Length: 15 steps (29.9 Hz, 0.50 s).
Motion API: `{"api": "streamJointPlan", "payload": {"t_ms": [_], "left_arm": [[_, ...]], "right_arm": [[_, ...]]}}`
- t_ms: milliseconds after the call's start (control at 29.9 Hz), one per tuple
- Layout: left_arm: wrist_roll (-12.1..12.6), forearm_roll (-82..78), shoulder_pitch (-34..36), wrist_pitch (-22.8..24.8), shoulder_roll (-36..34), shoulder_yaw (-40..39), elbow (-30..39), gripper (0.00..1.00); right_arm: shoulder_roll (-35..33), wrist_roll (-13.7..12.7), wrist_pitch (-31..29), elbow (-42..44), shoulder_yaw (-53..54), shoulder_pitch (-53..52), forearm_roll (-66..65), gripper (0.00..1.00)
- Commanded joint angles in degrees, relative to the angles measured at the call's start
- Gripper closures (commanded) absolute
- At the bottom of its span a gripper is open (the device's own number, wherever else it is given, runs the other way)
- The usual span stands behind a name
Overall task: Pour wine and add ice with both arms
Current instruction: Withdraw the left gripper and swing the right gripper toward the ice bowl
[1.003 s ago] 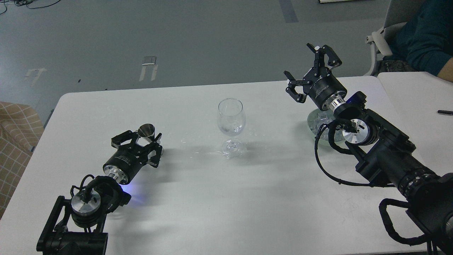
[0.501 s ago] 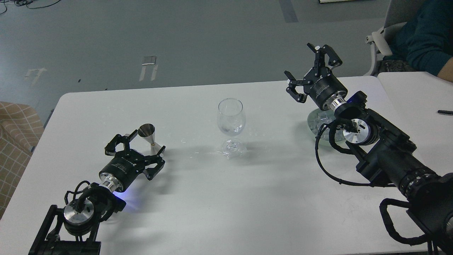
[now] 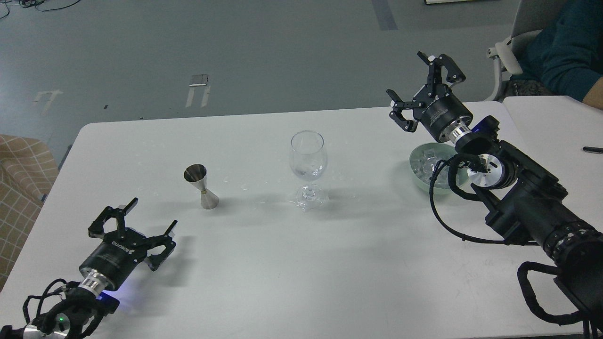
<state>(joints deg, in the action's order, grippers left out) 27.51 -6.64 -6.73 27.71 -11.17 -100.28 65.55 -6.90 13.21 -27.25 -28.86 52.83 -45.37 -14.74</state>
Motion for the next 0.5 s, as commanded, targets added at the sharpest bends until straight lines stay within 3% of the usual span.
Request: {"api": "streamJointPlan", "payload": {"t_ms": [0,234,401,468], "left_arm": [[-0.2,-1.0,-0.2,0.3,-4.8,-1.8,-1.2,0.02],[-2.3,-7.8,3.5,0.3,-10.8,-2.3,-1.3,0.02],[-8.9,-21.9,11.3,0.3,-11.9,-2.1,-1.3,0.02],[-9.9,-24.0,13.1,0.3,-11.7,-2.2,-1.3,0.02]], "right_arm": [[-5.4,0.0,1.1,-3.8,-3.9,-0.2,-1.7,0.00],[-19.4,0.0,4.3,-15.3,-10.3,-0.7,-9.4,0.00],[-31.7,0.1,6.4,-26.7,-16.5,0.0,-20.9,0.00],[-34.3,0.1,7.7,-29.0,-18.1,0.2,-25.7,0.00]]}}
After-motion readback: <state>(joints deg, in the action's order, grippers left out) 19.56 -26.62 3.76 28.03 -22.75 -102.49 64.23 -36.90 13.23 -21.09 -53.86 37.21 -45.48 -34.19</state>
